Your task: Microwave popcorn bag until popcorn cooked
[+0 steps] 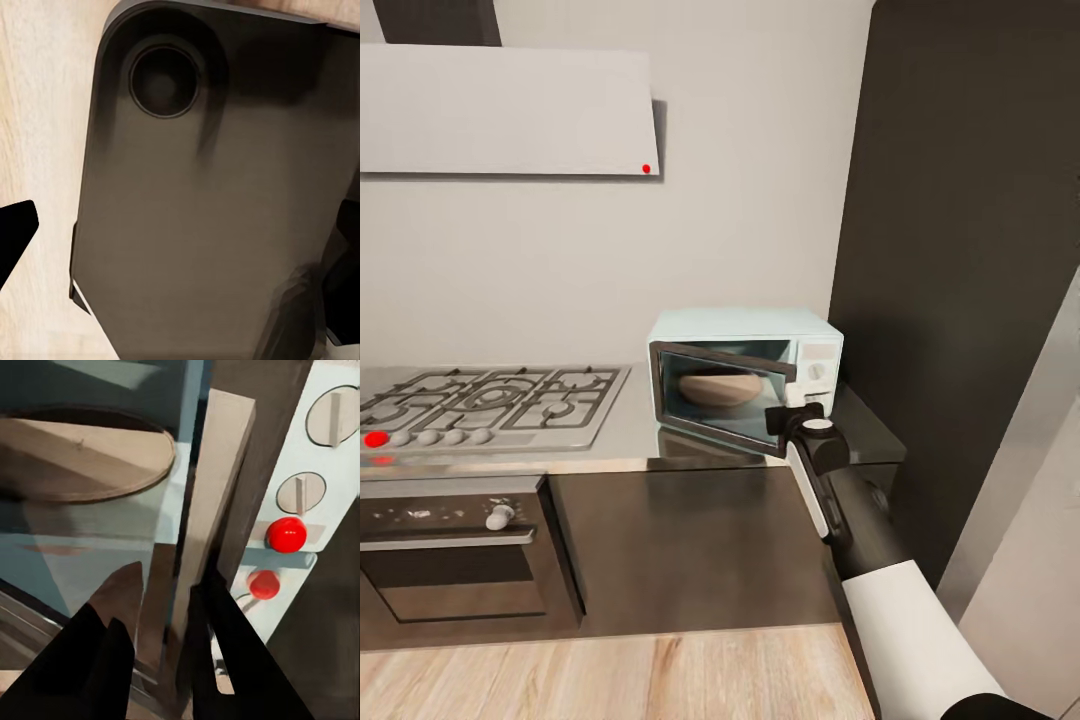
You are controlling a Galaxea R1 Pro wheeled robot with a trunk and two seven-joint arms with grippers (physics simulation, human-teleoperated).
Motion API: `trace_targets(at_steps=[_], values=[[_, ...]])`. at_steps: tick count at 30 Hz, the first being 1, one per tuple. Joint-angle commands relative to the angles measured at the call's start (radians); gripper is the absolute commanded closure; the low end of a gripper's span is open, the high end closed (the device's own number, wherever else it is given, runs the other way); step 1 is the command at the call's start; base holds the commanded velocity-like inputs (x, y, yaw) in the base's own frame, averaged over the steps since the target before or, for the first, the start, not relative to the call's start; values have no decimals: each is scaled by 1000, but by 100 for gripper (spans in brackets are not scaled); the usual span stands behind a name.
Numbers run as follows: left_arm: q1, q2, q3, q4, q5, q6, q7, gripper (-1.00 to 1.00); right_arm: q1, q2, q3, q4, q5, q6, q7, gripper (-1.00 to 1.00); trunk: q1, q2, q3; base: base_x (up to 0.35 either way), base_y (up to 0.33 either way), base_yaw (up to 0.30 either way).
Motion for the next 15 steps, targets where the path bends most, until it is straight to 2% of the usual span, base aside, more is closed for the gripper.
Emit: trace_targets(at_steps=[1,2,3,15], values=[[1,0,5,-1,5,-2,0,-100,-1,0,-58,1,15,10,-21,100,0,-1,-1,0,0,0],[1,0,5,-1,5,-2,0,-100,-2,0,-58,1,14,10,-22,100,0,-1,-1,0,0,0],[1,0,5,-1,5,-2,0,-100,-2,0,-58,1,13,10,-22,-100,0,-1,-1,0,0,0],[1,0,5,-1,5,-2,0,-100,-1,-6,-58,-1,7,24,-8,-100,0,-1,-1,0,0,0]])
